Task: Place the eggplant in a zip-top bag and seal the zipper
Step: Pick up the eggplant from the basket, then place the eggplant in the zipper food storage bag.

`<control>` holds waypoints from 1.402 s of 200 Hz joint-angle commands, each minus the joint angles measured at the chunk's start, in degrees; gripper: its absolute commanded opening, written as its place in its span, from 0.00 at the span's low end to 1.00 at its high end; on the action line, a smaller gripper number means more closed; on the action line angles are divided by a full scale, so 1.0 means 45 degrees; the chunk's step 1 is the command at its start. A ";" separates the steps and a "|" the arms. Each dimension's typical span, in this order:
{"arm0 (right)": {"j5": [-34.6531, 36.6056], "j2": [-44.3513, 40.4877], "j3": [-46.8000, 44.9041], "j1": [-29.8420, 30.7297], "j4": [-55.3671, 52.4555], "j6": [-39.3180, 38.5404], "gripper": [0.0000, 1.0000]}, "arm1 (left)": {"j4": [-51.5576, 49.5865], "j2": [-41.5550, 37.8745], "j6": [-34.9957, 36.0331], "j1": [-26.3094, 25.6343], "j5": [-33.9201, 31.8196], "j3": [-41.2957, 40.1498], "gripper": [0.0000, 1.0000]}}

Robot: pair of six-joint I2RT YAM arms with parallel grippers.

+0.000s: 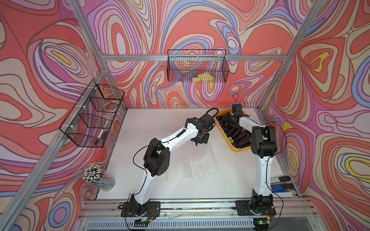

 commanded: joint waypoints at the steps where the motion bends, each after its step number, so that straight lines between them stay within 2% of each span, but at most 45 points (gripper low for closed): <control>1: 0.0110 -0.1105 -0.0692 -0.0060 0.0246 -0.0334 0.28 | 0.0340 -0.0221 0.0015 0.0102 0.0293 -0.0097 0.00; 33: 0.0229 -0.3219 -0.2262 -0.0061 0.1031 -0.0859 0.27 | 0.0345 -0.0206 -0.0119 0.0131 0.0367 -0.0162 0.00; 77: -0.1382 -0.5842 -0.5080 0.0157 0.2749 -0.0355 0.24 | 0.0340 -0.0094 -0.0505 0.0226 0.0743 -0.0217 0.00; 102: -0.2019 -0.7307 -0.6902 0.1241 0.4266 0.0170 0.24 | 0.0662 -0.0263 -0.0732 0.0400 0.1612 -0.0519 0.00; 138: -0.1182 -0.8925 -0.9334 0.2829 0.7180 0.1043 0.25 | 0.1236 -0.0553 -0.1216 0.0792 0.2957 -0.1082 0.00; 168: 0.0299 -0.9414 -1.0548 0.4057 0.8495 0.0582 0.25 | 0.1491 -0.0544 -0.1525 0.1046 0.3739 -0.1265 0.00; 189: 0.0217 -0.9269 -1.1550 0.4230 0.9954 0.0923 0.25 | 0.1753 -0.0795 -0.1587 0.1184 0.4044 -0.1524 0.00; 227: 0.0264 -0.9112 -1.2488 0.4807 1.1107 -0.0199 0.24 | 0.2047 -0.1023 -0.1739 0.1352 0.4547 -0.1731 0.00; 250: 0.0037 -0.9712 -1.3106 0.5106 1.0903 -0.1132 0.25 | 0.2229 -0.1043 -0.1866 0.1382 0.4864 -0.1829 0.00; 280: -0.0625 -1.0257 -1.3427 0.5130 0.9944 -0.1176 0.25 | 0.2716 -0.1278 -0.2190 0.1420 0.5033 -0.2206 0.00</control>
